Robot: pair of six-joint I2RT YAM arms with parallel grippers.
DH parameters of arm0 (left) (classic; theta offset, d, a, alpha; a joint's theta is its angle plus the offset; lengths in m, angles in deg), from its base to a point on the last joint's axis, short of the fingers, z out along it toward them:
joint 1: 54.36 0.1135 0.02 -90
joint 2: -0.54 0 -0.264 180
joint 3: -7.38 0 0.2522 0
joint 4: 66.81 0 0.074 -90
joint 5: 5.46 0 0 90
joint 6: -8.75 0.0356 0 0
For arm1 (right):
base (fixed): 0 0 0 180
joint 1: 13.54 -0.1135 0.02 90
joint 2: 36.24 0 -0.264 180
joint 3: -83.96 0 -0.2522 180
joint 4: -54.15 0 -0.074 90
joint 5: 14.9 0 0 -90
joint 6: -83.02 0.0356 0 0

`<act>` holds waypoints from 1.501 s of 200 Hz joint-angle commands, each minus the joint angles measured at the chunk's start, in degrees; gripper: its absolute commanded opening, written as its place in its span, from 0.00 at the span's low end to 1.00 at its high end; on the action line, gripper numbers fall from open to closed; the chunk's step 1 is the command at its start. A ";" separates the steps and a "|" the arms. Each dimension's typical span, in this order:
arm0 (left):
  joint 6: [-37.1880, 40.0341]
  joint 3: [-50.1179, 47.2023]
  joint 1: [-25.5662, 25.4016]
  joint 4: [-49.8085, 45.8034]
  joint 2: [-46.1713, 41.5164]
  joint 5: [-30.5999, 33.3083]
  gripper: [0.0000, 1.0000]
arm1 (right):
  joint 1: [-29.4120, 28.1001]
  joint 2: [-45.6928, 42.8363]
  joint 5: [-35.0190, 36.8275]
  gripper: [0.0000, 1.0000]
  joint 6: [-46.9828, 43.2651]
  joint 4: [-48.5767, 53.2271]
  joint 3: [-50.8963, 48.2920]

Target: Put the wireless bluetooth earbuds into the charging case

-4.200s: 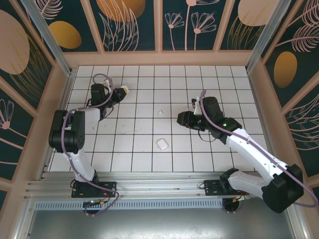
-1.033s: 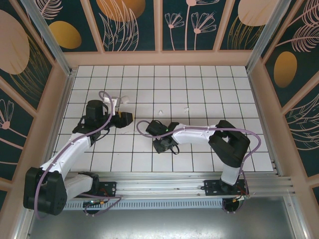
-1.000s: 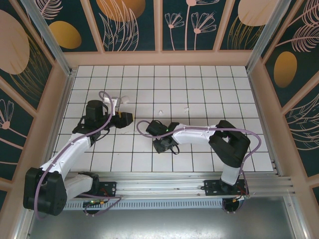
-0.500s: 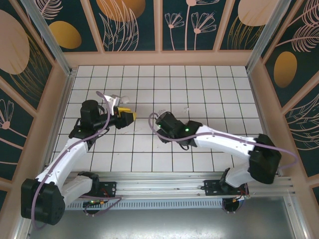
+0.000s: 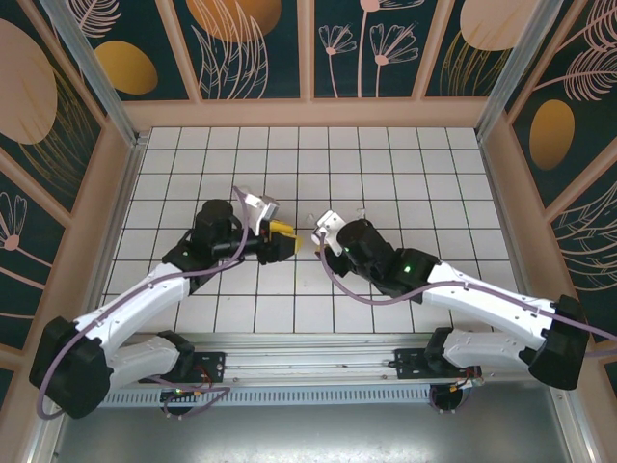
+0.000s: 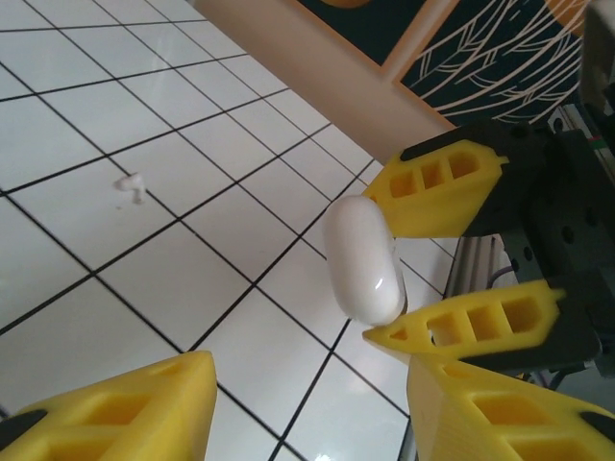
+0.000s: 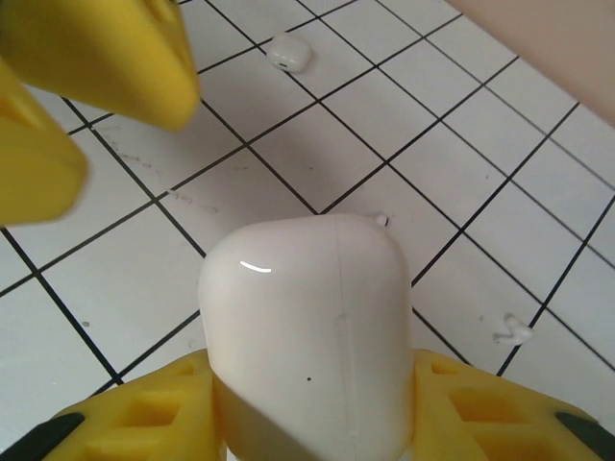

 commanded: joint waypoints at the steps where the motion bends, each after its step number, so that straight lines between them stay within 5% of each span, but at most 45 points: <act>1: -1.93 3.27 -1.18 2.66 2.85 -3.00 0.53 | -0.35 -1.08 2.18 0.41 -4.57 -1.56 -0.36; 114: -6.40 6.78 -3.77 7.73 10.98 -7.88 0.46 | -0.80 -0.68 1.11 0.41 -6.46 -1.86 -0.01; 154: -6.48 8.40 -3.92 8.00 13.31 -8.95 0.35 | -0.80 -0.32 1.03 0.41 -6.89 -1.61 0.45; 181: -5.44 8.78 -3.89 6.73 13.77 -8.89 0.20 | -0.80 -0.47 1.18 0.42 -6.88 -1.71 0.46; 208: -2.59 9.06 -3.91 3.69 12.76 -5.63 0.09 | -0.52 -1.15 0.86 0.55 -4.20 -2.24 0.90; 245: -0.21 8.31 -3.79 3.39 10.30 -0.16 0.03 | 4.95 -5.11 -12.97 0.61 3.93 -1.06 5.38; 300: 1.02 2.54 -3.48 11.79 2.46 9.95 0.00 | 21.90 -11.70 -35.72 0.71 19.54 -5.21 5.45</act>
